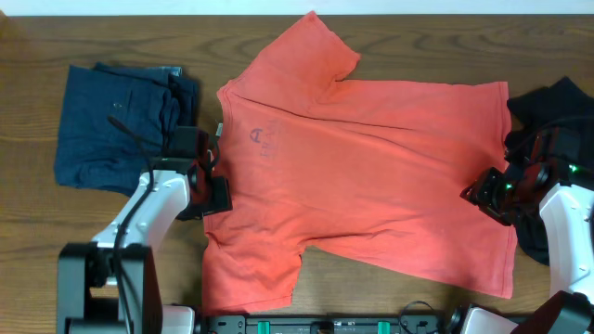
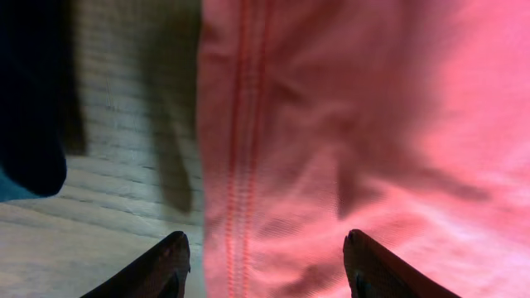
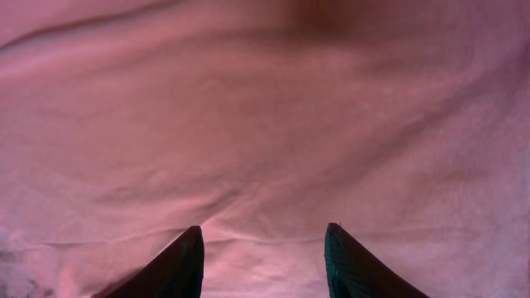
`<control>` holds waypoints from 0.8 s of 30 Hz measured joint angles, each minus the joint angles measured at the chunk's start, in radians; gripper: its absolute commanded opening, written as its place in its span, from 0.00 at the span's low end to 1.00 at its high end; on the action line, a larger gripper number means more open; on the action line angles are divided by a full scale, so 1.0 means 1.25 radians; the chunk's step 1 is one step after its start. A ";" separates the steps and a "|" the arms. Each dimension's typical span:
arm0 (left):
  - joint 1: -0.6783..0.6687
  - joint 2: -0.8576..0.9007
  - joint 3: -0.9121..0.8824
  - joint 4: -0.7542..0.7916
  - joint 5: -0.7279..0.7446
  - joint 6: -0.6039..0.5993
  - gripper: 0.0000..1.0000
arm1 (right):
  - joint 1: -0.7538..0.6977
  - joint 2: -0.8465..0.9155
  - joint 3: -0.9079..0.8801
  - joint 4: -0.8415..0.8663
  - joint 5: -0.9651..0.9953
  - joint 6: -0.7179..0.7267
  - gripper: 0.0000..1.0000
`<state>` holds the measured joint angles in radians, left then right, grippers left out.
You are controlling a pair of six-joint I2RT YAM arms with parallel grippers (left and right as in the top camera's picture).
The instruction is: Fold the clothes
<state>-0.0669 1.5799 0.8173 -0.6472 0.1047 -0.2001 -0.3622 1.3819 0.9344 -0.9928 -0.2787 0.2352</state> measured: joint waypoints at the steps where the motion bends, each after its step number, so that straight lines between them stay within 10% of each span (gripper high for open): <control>1: 0.000 0.013 0.000 0.000 -0.005 0.002 0.58 | 0.000 0.000 0.000 -0.004 0.002 0.000 0.46; 12: 0.000 0.045 0.001 -0.031 -0.007 0.017 0.07 | 0.000 0.000 -0.003 -0.060 0.054 0.027 0.50; 24: 0.000 0.063 0.061 -0.110 -0.006 0.017 0.06 | -0.118 0.001 -0.054 -0.069 0.099 0.074 0.51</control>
<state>-0.0669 1.6581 0.8932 -0.7841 0.0971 -0.1791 -0.5095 1.3834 0.8669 -1.0790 -0.1543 0.3271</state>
